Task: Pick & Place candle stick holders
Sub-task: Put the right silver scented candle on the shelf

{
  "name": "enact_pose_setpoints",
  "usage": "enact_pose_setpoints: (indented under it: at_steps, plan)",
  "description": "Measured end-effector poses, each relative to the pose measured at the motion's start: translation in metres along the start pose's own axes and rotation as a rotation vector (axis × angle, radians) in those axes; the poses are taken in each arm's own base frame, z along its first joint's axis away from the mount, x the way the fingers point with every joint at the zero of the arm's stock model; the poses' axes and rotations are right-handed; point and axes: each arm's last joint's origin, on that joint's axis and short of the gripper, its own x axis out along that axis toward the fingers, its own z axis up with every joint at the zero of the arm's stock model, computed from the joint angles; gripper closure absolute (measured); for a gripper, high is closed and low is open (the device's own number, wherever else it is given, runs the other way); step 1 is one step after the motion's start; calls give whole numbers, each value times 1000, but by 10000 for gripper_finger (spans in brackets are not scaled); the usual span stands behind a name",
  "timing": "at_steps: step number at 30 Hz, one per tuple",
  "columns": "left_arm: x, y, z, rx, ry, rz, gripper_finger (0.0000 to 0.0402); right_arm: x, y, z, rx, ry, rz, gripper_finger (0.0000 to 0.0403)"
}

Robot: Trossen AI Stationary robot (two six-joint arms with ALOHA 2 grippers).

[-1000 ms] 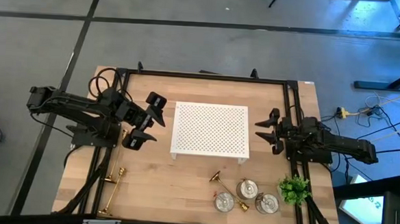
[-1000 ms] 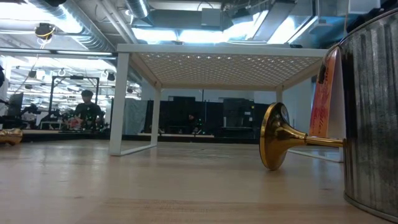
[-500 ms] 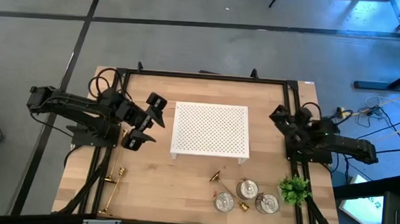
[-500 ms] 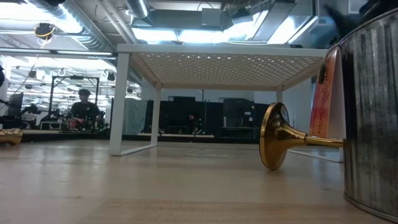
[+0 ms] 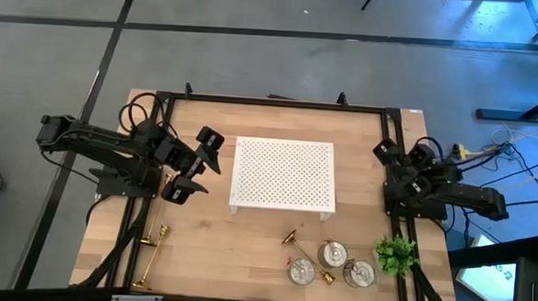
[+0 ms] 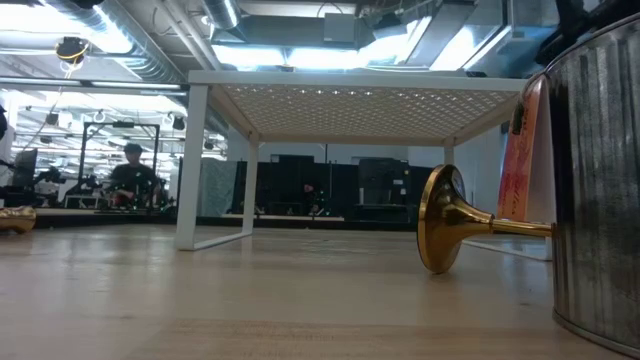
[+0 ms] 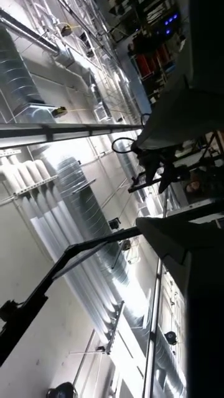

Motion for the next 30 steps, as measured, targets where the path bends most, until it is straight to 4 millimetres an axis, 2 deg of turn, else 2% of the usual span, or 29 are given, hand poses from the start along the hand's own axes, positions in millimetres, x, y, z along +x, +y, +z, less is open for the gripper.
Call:
enact_pose_setpoints:
  at_steps: [10,21,24,30]
  plan:
    - [0,0,0,40,4,0,184,0,10,5,-62,2,191,208]
    - [0,0,-1,41,6,0,184,10,16,-3,-116,4,308,208]
    - [0,0,-1,41,6,0,184,20,20,-2,-132,24,329,208]
    - [0,0,-1,34,6,0,184,53,30,-1,-162,92,366,208]
